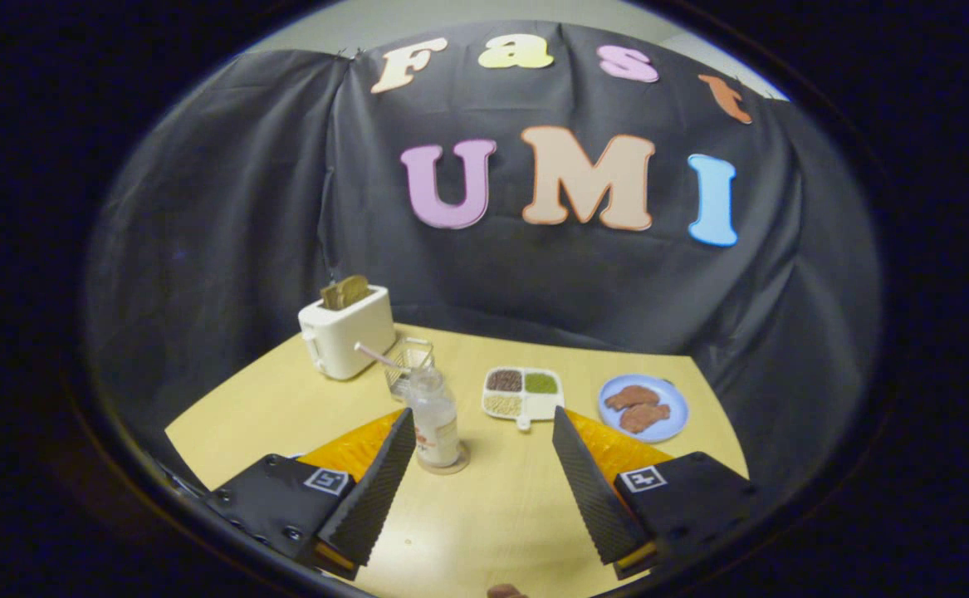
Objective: Take the bottle from table, then pour the juice into the cup, finally place the bottle on the coaster
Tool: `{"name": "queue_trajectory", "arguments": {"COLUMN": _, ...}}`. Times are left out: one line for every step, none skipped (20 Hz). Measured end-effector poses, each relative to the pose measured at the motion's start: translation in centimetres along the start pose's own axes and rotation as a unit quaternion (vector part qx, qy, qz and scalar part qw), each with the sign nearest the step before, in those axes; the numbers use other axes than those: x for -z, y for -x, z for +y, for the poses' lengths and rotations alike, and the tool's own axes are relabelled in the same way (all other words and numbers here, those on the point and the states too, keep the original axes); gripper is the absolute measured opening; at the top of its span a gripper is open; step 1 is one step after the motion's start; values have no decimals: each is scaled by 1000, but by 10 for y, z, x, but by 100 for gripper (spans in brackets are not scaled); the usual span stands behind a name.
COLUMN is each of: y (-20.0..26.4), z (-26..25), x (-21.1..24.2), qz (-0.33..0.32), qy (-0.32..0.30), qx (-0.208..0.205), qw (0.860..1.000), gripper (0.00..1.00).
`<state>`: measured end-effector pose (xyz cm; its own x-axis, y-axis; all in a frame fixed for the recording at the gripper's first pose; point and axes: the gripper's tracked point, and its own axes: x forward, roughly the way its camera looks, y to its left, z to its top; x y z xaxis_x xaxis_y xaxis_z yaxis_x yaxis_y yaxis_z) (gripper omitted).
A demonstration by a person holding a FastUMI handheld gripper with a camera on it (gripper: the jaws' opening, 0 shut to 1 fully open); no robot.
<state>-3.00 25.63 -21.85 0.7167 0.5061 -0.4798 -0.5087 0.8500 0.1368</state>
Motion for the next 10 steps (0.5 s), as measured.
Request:
{"name": "queue_trajectory", "arguments": {"y": 10, "z": -8, "x": -19, "qz": -15, "qy": -5, "qx": 10, "qw": 1000, "gripper": 100}}
{"name": "queue_trajectory", "arguments": {"y": 20, "z": -17, "x": -37, "qz": -30, "qy": -10, "qx": 21, "qw": 999, "gripper": 100}}
{"name": "queue_trajectory", "arguments": {"y": 29, "z": -24, "x": -54, "qz": -44, "qy": -17, "qx": 29, "qw": 998, "gripper": 100}}
{"name": "queue_trajectory", "arguments": {"y": 39, "z": -30, "x": -71, "qz": -58, "qy": -23, "qx": 37, "qw": 997, "gripper": 100}}
{"name": "queue_trajectory", "arguments": {"y": 48, "z": -37, "x": -87, "qz": -70, "qy": -29, "qx": 45, "qw": 996, "gripper": 100}}
{"name": "queue_trajectory", "arguments": {"y": 57, "z": -44, "x": -102, "qz": -84, "qy": -34, "qx": 52, "qw": 995, "gripper": 100}}
{"name": "queue_trajectory", "arguments": {"y": 63, "z": -52, "x": -117, "qz": -93, "qy": -39, "qx": 58, "qw": 993, "gripper": 100}}
{"name": "queue_trajectory", "arguments": {"y": 70, "z": -59, "x": -130, "qz": -101, "qy": -43, "qx": 65, "qw": 992, "gripper": 100}}
{"name": "queue_trajectory", "arguments": {"y": 76, "z": -68, "x": -143, "qz": -108, "qy": -48, "qx": 73, "qw": 990, "gripper": 100}}
{"name": "queue_trajectory", "arguments": {"y": 81, "z": -76, "x": -156, "qz": -118, "qy": -53, "qx": 78, "qw": 989, "gripper": 100}}
